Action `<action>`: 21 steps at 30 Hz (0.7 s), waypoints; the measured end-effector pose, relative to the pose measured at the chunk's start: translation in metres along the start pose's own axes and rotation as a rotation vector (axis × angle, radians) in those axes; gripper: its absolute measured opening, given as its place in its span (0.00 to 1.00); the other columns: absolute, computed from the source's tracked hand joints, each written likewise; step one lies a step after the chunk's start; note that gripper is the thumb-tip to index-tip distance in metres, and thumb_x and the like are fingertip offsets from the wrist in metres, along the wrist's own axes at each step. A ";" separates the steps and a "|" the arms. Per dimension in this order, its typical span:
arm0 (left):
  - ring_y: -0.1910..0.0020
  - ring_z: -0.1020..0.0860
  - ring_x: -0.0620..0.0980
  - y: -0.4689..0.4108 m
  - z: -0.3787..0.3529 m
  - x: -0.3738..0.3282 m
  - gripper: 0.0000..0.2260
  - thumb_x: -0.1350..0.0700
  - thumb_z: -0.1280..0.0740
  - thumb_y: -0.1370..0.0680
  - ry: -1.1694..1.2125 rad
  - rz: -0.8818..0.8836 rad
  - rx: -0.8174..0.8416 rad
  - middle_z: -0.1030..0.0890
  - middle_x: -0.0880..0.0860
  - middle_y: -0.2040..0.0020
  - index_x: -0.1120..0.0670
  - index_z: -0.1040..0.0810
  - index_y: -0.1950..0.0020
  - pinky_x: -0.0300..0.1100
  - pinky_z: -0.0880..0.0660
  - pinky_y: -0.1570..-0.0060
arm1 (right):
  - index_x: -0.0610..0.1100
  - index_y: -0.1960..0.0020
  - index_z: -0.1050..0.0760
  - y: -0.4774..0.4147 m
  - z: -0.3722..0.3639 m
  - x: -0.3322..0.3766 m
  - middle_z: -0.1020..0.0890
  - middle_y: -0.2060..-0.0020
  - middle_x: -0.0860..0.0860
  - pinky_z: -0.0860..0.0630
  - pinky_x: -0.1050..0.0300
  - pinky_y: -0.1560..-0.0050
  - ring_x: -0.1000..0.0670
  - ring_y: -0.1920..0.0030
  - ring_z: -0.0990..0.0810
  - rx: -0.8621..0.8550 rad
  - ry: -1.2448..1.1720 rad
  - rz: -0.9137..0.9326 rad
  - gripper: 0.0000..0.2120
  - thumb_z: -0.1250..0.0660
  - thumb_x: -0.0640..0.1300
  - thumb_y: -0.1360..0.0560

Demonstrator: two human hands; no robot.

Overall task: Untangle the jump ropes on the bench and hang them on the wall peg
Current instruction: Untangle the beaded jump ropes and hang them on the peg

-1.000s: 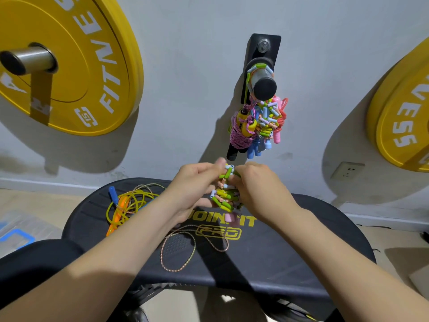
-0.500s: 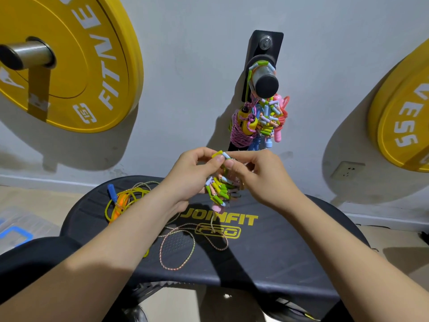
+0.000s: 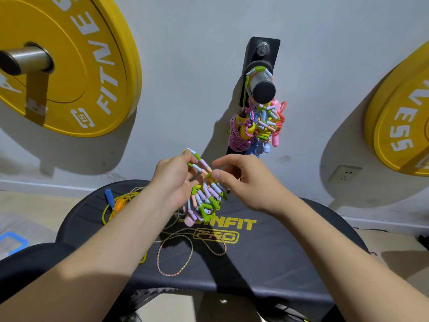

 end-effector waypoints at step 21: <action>0.68 0.19 0.48 0.044 -0.059 -0.029 0.12 0.50 0.40 0.12 -0.190 -0.258 0.410 0.12 0.55 0.53 0.58 0.25 0.40 0.46 0.17 0.61 | 0.44 0.46 0.26 0.014 0.037 -0.015 0.22 0.55 0.46 0.26 0.51 0.52 0.50 0.55 0.22 -0.065 -0.505 -0.276 0.08 0.34 0.49 0.16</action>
Point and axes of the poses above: each hand's wrist, its own y-axis away from the middle knuckle, its own z-axis out of the back of the hand, x = y × z, the point moved 2 cm from there along -y, towards the middle knuckle
